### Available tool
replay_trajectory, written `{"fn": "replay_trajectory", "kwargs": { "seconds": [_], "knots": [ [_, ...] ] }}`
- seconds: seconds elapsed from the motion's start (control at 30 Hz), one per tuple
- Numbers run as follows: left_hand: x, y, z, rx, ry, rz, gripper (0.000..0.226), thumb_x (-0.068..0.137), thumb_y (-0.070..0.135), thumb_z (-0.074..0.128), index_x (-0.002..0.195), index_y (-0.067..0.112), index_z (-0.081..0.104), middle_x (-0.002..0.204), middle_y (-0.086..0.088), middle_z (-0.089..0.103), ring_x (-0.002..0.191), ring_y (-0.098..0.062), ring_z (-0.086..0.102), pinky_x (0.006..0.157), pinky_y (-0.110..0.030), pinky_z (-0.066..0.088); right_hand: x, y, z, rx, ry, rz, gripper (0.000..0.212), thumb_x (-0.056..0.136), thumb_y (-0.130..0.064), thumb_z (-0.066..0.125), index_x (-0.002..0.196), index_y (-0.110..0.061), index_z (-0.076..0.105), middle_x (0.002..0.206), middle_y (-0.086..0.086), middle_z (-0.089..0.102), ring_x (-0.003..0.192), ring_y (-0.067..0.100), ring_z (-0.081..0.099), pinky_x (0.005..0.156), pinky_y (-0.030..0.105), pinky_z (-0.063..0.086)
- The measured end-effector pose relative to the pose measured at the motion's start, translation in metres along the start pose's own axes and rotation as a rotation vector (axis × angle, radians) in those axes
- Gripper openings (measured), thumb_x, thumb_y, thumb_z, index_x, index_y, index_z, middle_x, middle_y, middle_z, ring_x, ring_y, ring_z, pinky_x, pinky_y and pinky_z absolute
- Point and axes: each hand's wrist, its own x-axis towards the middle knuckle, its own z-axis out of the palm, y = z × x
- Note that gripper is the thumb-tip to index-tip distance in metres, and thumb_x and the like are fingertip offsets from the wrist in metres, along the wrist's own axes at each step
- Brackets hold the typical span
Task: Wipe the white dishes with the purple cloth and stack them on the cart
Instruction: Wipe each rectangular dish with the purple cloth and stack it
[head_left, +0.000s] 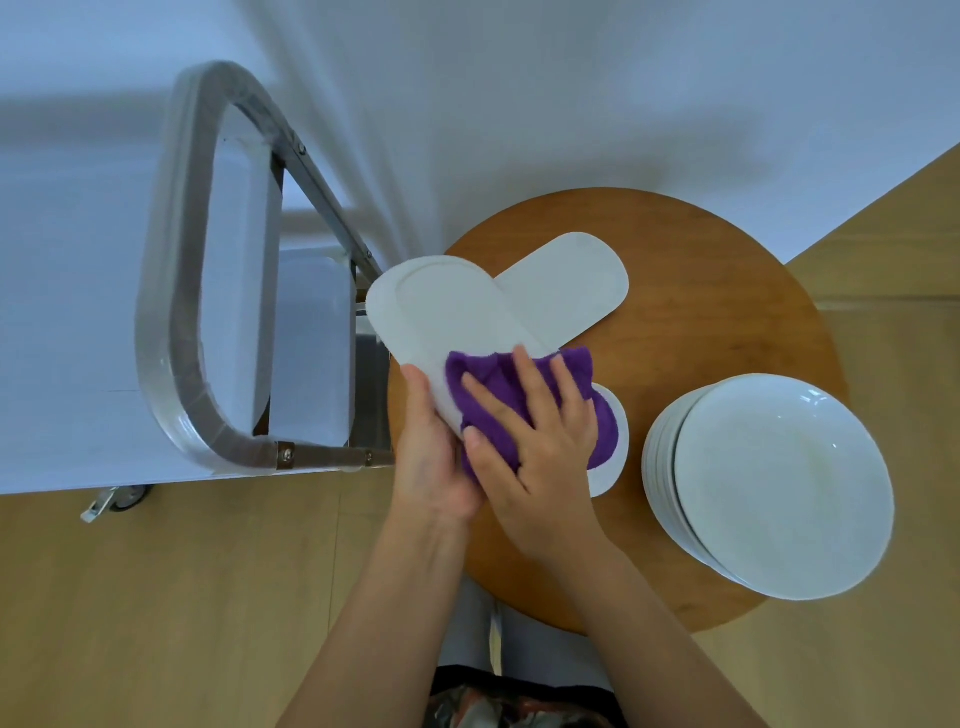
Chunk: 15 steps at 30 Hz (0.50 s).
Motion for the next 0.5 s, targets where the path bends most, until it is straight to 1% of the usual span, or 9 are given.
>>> {"fn": "replay_trajectory", "kwargs": {
  "seconds": [0.03,0.07,0.13,0.17,0.23,0.3,0.33,0.4,0.5],
  "knots": [
    [0.001,0.0,0.001,-0.038,-0.017,0.0,0.062,0.091,0.062,0.032,0.127,0.017,0.054,0.119,-0.013,0.066,0.107,-0.03,0.065,0.09,-0.045,0.053,-0.001,0.002,0.003,0.001,0.026,0.037,0.042,0.091,-0.039,0.044,0.133,-0.035,0.045,0.147,-0.005,0.035,0.139,0.023,0.02,0.108,0.054,0.027],
    [0.001,0.001,0.001,-0.063,-0.032,0.0,0.062,0.092,0.061,0.032,0.13,0.017,0.052,0.122,-0.013,0.065,0.109,-0.031,0.064,0.09,-0.046,0.053,0.0,0.002,0.006,0.069,-0.005,0.108,0.044,0.09,-0.04,0.044,0.133,-0.038,0.039,0.149,-0.012,0.025,0.14,0.015,0.011,0.111,0.045,0.025],
    [0.003,0.003,0.0,-0.061,-0.068,0.005,0.063,0.093,0.06,0.029,0.135,0.017,0.049,0.126,-0.013,0.062,0.114,-0.031,0.061,0.094,-0.045,0.051,-0.001,0.006,0.005,0.154,-0.003,0.192,0.047,0.088,-0.044,0.044,0.133,-0.042,0.034,0.149,-0.017,0.014,0.138,0.007,0.004,0.11,0.028,0.02],
    [0.004,0.003,-0.001,-0.049,-0.089,0.012,0.063,0.094,0.06,0.027,0.136,0.017,0.048,0.128,-0.013,0.061,0.116,-0.03,0.059,0.095,-0.045,0.05,0.0,0.004,0.002,0.146,0.013,0.188,0.048,0.087,-0.045,0.045,0.132,-0.043,0.032,0.15,-0.015,0.015,0.138,0.008,0.007,0.109,0.025,0.02],
    [0.003,0.004,-0.005,-0.02,-0.122,0.037,0.061,0.094,0.058,0.027,0.136,0.017,0.047,0.13,-0.012,0.06,0.119,-0.029,0.058,0.097,-0.045,0.049,0.006,0.009,-0.003,0.2,0.057,0.253,0.049,0.087,-0.043,0.051,0.132,-0.045,0.032,0.151,-0.008,0.023,0.134,0.01,0.022,0.104,0.019,0.031],
    [0.002,0.006,-0.012,0.036,-0.154,0.056,0.058,0.094,0.055,0.029,0.136,0.019,0.048,0.131,-0.01,0.06,0.12,-0.029,0.057,0.096,-0.045,0.05,0.015,0.013,-0.01,0.31,0.04,0.364,0.05,0.091,-0.035,0.056,0.135,-0.041,0.035,0.141,-0.01,0.035,0.119,0.002,0.037,0.086,0.001,0.037],
    [0.001,0.007,-0.015,0.071,-0.166,0.054,0.057,0.094,0.054,0.029,0.135,0.019,0.049,0.131,-0.01,0.06,0.12,-0.029,0.057,0.095,-0.044,0.051,0.019,0.018,-0.015,0.354,0.02,0.409,0.05,0.093,-0.031,0.055,0.138,-0.038,0.035,0.132,-0.013,0.04,0.111,-0.002,0.042,0.079,-0.002,0.037],
    [0.0,0.01,-0.022,0.135,-0.173,0.029,0.056,0.094,0.054,0.03,0.132,0.02,0.053,0.131,-0.009,0.06,0.12,-0.028,0.057,0.092,-0.042,0.052,0.026,0.024,-0.023,0.367,-0.042,0.431,0.053,0.094,-0.029,0.053,0.141,-0.035,0.033,0.118,-0.019,0.045,0.103,-0.006,0.047,0.076,0.002,0.038],
    [0.002,0.018,-0.029,0.214,-0.161,-0.026,0.058,0.093,0.054,0.031,0.136,0.019,0.05,0.132,-0.01,0.059,0.12,-0.028,0.057,0.089,-0.04,0.054,0.033,0.028,-0.026,0.373,-0.117,0.44,0.057,0.093,-0.031,0.055,0.144,-0.032,0.03,0.122,-0.02,0.045,0.107,0.0,0.048,0.082,0.009,0.039]
  ]
}}
